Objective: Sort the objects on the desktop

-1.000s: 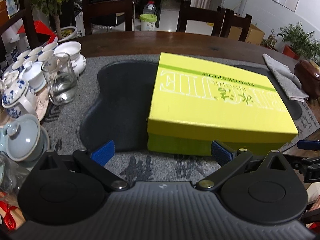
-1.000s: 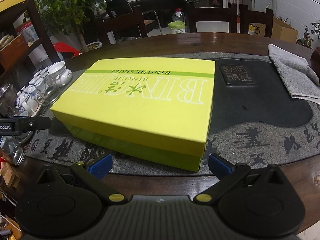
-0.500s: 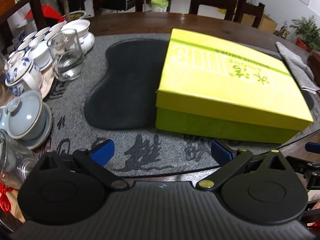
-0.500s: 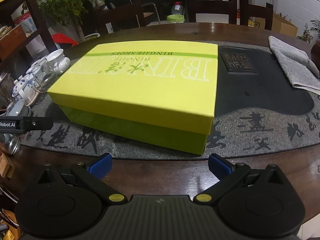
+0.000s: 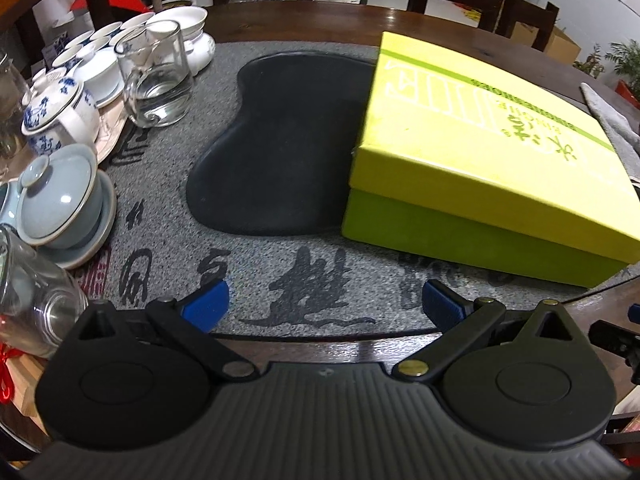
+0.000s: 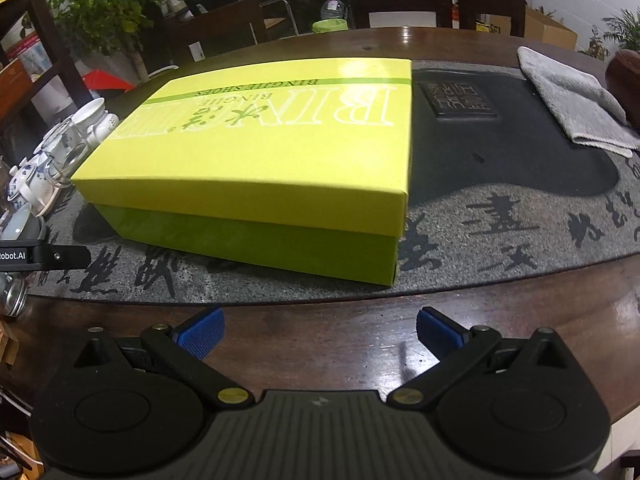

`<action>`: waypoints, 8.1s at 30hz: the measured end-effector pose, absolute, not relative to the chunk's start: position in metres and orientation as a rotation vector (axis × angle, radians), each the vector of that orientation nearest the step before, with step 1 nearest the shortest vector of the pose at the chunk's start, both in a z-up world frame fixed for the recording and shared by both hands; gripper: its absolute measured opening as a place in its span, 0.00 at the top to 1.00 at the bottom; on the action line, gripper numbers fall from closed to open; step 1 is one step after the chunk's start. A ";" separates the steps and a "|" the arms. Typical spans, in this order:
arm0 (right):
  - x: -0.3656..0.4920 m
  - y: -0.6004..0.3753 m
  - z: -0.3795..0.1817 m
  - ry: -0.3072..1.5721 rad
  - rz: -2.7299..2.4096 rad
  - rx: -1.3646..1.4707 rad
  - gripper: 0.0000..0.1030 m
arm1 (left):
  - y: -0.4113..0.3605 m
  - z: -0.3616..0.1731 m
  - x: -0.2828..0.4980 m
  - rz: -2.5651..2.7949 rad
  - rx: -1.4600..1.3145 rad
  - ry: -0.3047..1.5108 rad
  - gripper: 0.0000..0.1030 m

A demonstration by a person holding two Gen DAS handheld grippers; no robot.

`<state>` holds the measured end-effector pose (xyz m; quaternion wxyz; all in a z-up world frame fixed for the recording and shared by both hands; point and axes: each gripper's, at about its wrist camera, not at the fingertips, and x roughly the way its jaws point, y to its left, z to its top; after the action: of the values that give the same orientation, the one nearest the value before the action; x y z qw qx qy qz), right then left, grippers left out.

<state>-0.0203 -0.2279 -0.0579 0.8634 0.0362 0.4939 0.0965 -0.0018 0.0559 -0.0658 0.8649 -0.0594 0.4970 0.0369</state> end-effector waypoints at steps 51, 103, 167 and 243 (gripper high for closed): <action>0.026 -0.338 -0.089 0.854 -0.194 0.165 0.00 | 0.107 -0.114 0.055 0.213 -0.201 0.952 0.01; 0.123 -0.431 -0.137 0.804 -0.527 0.163 0.00 | 0.134 -0.123 0.087 0.311 -0.256 0.846 0.01; 0.124 -0.433 -0.143 0.739 -0.574 0.143 0.00 | 0.140 -0.144 0.118 0.405 -0.072 0.723 0.00; 0.124 -0.433 -0.143 0.738 -0.575 0.144 0.00 | 0.140 -0.144 0.117 0.406 -0.073 0.723 0.00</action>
<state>0.1243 -0.4331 -0.1429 0.8900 0.0693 0.3555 -0.2769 0.1172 0.1397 -0.1436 0.9147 -0.0352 0.3509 0.1974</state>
